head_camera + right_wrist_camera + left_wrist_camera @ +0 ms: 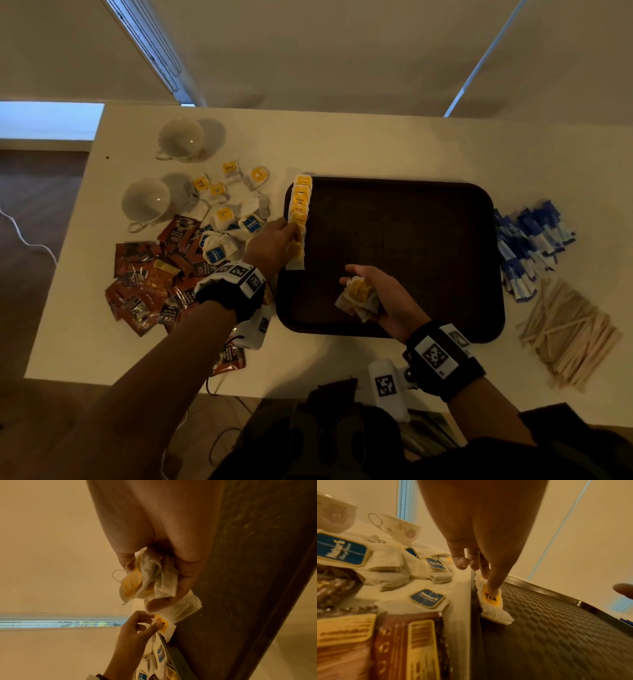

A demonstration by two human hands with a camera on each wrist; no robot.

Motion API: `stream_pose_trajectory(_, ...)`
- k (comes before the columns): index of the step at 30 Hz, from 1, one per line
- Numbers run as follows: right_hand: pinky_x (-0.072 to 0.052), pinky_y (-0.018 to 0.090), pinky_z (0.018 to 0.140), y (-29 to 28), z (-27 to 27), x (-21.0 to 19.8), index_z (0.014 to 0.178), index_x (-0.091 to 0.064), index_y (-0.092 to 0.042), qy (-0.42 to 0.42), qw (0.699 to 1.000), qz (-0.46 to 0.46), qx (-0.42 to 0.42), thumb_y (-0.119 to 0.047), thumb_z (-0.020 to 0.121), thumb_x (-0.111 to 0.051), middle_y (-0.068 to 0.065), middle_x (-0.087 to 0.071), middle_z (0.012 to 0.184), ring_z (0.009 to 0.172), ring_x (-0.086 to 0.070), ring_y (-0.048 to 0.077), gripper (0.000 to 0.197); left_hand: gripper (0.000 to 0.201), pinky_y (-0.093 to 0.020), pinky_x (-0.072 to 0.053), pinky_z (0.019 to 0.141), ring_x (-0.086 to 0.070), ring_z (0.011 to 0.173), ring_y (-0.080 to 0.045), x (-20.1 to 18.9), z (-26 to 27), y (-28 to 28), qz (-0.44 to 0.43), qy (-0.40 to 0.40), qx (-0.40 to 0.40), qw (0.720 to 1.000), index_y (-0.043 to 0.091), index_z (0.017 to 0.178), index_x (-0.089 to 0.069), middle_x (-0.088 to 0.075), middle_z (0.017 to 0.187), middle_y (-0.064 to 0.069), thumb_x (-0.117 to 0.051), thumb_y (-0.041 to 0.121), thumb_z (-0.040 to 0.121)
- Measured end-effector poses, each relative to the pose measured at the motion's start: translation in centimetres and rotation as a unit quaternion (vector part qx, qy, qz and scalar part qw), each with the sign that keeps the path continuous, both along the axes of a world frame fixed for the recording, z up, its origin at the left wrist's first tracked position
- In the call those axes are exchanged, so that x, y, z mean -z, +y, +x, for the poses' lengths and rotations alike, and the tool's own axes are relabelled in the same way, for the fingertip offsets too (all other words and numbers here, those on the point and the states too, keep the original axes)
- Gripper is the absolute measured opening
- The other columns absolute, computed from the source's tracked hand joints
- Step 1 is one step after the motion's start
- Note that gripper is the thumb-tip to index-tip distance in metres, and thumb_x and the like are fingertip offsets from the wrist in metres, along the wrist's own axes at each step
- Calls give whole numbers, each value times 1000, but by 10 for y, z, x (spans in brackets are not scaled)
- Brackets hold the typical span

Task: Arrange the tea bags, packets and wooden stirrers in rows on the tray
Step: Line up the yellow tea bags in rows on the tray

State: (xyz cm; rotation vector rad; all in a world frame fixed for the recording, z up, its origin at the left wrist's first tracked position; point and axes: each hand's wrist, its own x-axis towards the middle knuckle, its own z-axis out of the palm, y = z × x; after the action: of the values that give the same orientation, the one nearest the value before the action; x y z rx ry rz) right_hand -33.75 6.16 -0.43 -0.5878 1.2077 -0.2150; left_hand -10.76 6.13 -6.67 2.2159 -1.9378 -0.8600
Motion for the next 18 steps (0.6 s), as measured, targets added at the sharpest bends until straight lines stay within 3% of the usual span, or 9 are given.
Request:
stream_pose_trajectory(5,-52,30,74,-2,3,0,121,-55,-19,-10,1000,10,13,-31,97,-43,6,-60,115,94,-61,18,29,24,-29,-39,71,-48,102,-24,-4,-5,11,-22,-5,11,1000,12,109,-50,-49,113,-6,-58,20,88)
stream_pose_trajectory(10,-52,26,61,-2,4,1,122,-56,-16,-15,999,25,32,-35,97,-44,7,-62,114,94,-61,17,33,30,-32,-40,82,-45,113,-25,8,-13,25,56,-4,54,997,9,116,-51,-47,123,-9,-57,21,89)
stream_pose_trajectory(14,-50,28,68,-2,3,3,118,-58,-18,-13,999,23,31,-38,97,-43,7,-62,115,96,-61,18,33,28,-33,-40,86,-43,116,-25,8,-13,23,61,-9,38,997,10,117,-53,-46,127,-9,-55,18,90)
stream_pose_trajectory(16,-51,29,69,-3,2,3,117,-58,-18,-18,999,27,38,-39,97,-43,7,-63,112,92,-63,17,33,26,-33,-40,84,-44,113,-23,3,-14,22,53,2,29,998,13,114,-57,-48,123,-7,-57,22,90)
stream_pose_trajectory(18,-53,27,66,-4,1,4,118,-57,-16,-26,998,33,49,-39,97,-42,6,-64,105,82,-66,15,34,22,-27,-42,79,-49,103,-16,-9,-21,21,5,61,-12,998,15,106,-62,-52,112,-1,-60,29,88)
